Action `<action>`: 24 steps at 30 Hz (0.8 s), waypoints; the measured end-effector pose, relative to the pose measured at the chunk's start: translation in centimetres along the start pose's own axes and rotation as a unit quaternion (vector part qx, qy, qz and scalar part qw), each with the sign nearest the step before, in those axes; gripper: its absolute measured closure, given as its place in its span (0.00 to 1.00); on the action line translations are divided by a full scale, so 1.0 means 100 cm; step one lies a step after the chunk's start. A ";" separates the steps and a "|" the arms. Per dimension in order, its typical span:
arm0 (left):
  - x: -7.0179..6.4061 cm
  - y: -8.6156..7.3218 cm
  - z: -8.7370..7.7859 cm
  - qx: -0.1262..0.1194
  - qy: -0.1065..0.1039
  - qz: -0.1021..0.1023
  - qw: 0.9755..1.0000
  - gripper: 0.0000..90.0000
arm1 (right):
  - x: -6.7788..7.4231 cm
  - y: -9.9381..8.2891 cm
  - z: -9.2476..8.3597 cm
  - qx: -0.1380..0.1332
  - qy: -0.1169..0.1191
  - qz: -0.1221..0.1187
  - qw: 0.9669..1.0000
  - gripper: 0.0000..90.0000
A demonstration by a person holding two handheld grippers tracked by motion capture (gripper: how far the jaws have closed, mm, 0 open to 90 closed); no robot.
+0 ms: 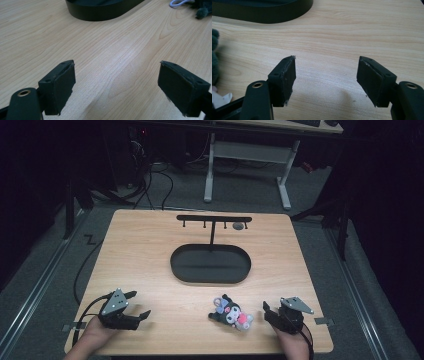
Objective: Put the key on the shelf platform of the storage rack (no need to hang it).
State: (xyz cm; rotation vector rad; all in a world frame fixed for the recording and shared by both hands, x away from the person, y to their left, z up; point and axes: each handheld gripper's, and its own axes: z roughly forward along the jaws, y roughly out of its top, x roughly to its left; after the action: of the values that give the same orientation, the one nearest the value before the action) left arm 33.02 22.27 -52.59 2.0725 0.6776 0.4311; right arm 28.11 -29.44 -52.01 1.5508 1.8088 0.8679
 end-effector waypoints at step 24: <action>0.001 0.001 0.001 0.003 -0.001 0.000 1.000 0.17 | 0.008 0.000 -0.006 -0.017 0.015 -0.012 1.000 0.33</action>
State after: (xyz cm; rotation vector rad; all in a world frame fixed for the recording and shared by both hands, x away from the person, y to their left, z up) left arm 33.18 22.17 -52.59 2.0779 0.6791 0.4266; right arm 27.52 -28.73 -51.62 1.4988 1.8216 0.9102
